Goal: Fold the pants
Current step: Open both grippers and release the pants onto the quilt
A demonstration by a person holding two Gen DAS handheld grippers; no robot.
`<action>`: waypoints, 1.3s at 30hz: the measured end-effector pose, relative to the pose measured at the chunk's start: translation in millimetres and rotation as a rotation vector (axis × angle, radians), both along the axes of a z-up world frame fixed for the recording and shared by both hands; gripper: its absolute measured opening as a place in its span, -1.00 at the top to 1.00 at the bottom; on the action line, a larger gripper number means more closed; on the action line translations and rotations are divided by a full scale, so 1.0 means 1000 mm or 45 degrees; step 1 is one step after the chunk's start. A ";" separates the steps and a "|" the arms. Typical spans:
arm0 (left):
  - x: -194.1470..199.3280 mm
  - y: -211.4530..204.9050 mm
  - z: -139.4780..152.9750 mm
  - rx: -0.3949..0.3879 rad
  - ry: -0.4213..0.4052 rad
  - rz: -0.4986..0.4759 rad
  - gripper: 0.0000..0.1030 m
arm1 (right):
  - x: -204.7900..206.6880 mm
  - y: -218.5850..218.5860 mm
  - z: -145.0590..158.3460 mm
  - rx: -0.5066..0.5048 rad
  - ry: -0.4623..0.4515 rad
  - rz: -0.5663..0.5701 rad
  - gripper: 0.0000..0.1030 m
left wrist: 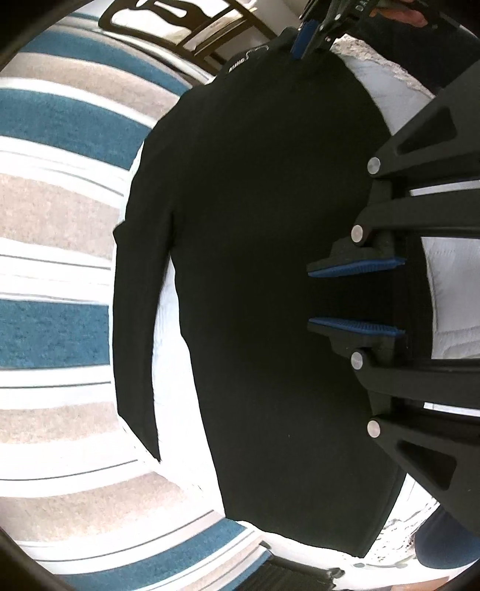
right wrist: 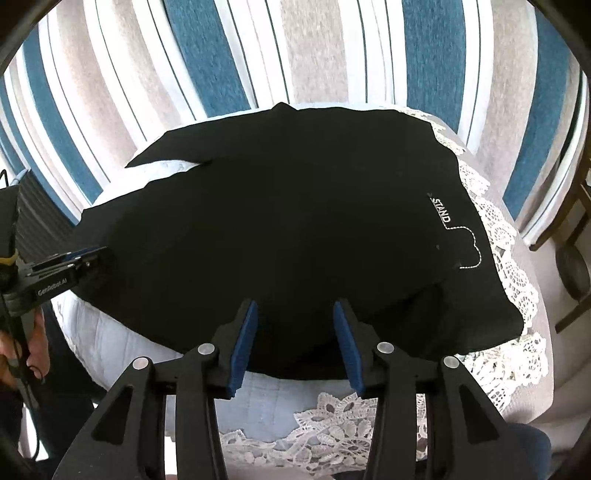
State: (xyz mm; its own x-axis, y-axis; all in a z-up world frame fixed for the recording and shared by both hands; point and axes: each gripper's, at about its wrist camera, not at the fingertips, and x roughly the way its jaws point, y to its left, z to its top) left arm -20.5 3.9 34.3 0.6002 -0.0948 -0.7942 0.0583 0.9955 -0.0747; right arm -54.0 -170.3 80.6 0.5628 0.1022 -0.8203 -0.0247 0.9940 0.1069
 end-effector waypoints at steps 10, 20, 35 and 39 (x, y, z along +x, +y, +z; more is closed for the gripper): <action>0.007 -0.006 0.017 -0.012 -0.052 -0.022 0.52 | 0.011 0.009 0.010 0.012 -0.035 0.030 0.13; 0.036 -0.014 0.028 0.009 -0.087 -0.084 0.51 | 0.043 0.008 0.019 -0.005 -0.058 0.096 0.11; 0.126 0.003 0.033 0.047 -0.108 -0.157 0.26 | 0.134 -0.012 0.035 -0.082 -0.087 0.214 0.01; 0.157 0.012 0.035 0.046 -0.117 -0.168 0.22 | 0.162 -0.017 0.032 -0.122 -0.080 0.248 0.01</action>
